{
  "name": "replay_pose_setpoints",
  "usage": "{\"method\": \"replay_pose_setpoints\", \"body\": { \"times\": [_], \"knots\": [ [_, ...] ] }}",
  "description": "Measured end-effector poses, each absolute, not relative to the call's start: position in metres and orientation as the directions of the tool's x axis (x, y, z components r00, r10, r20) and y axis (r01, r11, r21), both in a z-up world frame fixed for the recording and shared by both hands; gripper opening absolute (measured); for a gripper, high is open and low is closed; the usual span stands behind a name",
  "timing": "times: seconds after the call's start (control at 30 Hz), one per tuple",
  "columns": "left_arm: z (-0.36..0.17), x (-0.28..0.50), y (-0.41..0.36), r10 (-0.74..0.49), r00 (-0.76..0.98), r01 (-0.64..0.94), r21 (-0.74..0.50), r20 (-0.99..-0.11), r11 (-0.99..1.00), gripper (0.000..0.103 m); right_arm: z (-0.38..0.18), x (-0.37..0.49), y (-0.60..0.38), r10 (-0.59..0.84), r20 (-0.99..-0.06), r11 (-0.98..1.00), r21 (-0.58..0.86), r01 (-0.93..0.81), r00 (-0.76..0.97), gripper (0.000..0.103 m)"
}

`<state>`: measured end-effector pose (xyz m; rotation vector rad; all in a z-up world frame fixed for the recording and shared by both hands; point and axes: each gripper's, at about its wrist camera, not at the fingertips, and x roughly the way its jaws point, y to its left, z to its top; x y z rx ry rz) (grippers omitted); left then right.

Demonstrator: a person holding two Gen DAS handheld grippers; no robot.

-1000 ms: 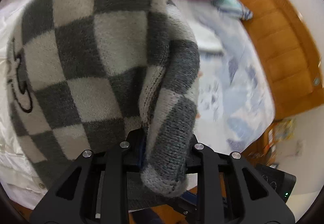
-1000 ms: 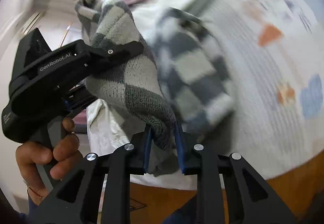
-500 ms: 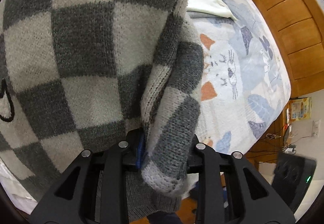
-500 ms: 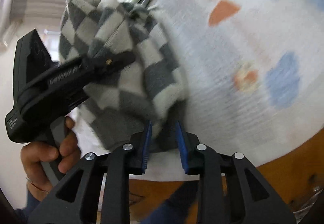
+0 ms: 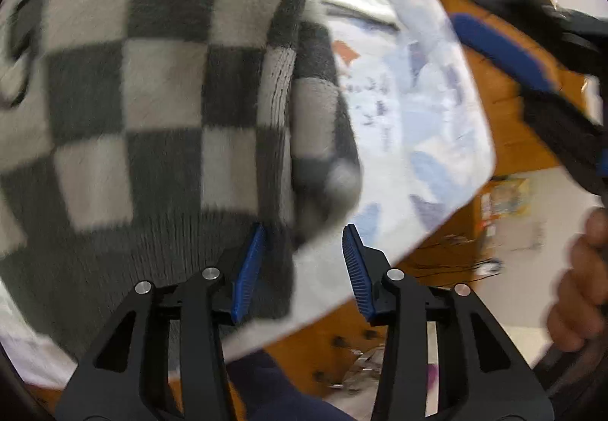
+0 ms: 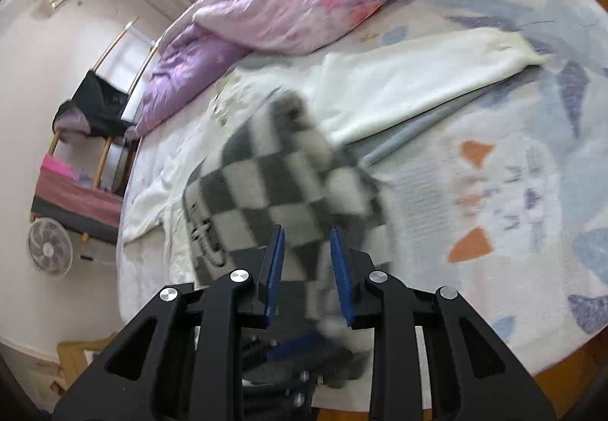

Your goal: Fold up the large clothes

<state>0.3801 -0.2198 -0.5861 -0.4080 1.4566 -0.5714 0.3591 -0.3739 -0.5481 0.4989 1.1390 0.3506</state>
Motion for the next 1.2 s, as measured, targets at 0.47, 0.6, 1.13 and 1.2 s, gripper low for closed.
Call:
{"method": "replay_pose_setpoints", "body": {
  "times": [0.47, 0.6, 1.13, 1.2],
  "knots": [
    [-0.515, 0.463, -0.064, -0.298, 0.378, 0.053, -0.301, -0.877, 0.952, 0.051, -0.606, 0.336, -0.329, 0.478, -0.847, 0.863, 0.502, 0.053, 0.233, 0.025],
    [-0.529, 0.503, -0.097, -0.251, 0.33, 0.173, -0.204, -0.91, 0.964, 0.052, -0.619, 0.327, -0.33, 0.446, -0.87, 0.88, 0.469, 0.073, 0.21, 0.025],
    [-0.624, 0.573, -0.174, -0.204, 0.136, 0.269, -0.162, -0.97, 0.949, 0.054, -0.683, 0.315, -0.376, 0.414, -0.902, 0.875, 0.431, 0.22, 0.118, 0.01],
    [-0.621, 0.572, -0.174, -0.204, 0.144, 0.273, -0.159, -0.968, 0.949, 0.054, -0.664, 0.322, -0.377, 0.413, -0.905, 0.877, 0.425, 0.223, 0.101, 0.013]
  ]
}}
